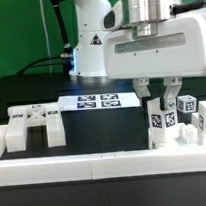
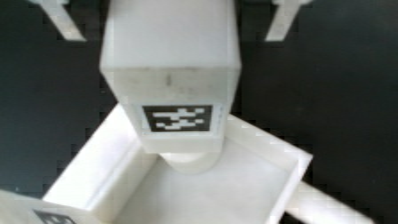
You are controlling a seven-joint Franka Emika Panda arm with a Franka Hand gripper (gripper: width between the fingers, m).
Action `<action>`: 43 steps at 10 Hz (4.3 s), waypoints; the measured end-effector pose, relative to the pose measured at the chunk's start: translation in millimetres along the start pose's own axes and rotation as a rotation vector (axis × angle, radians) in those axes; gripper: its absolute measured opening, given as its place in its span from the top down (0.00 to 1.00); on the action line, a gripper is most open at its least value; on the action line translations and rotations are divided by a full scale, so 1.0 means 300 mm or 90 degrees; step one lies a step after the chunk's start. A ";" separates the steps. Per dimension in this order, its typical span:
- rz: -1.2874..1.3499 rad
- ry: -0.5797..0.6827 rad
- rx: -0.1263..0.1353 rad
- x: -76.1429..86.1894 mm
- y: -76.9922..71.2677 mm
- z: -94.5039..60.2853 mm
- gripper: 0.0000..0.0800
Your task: Assemble chair
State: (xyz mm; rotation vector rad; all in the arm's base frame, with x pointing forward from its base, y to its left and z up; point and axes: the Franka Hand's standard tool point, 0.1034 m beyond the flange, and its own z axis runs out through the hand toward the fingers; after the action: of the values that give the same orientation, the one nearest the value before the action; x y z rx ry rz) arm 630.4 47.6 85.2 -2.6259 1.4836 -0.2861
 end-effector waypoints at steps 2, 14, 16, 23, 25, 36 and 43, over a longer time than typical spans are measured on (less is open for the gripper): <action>0.116 -0.004 -0.006 -0.001 0.005 0.001 0.64; 0.370 -0.020 -0.030 -0.029 0.009 0.005 0.37; 0.247 -0.026 -0.032 -0.038 0.009 0.008 0.20; -0.178 -0.047 -0.037 -0.031 0.002 0.013 0.19; -0.273 -0.045 -0.043 -0.032 0.002 0.013 0.19; -0.476 -0.038 -0.059 -0.041 -0.002 0.014 0.64; -0.078 -0.026 -0.050 -0.039 -0.002 0.018 0.64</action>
Offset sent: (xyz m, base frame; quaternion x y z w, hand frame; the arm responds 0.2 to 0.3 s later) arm -0.0021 0.0052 -0.0119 -0.0311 -0.0294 0.3474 0.9367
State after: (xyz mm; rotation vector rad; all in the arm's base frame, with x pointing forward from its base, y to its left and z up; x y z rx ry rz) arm 626.2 58.1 78.8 -2.7721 1.3512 -0.1875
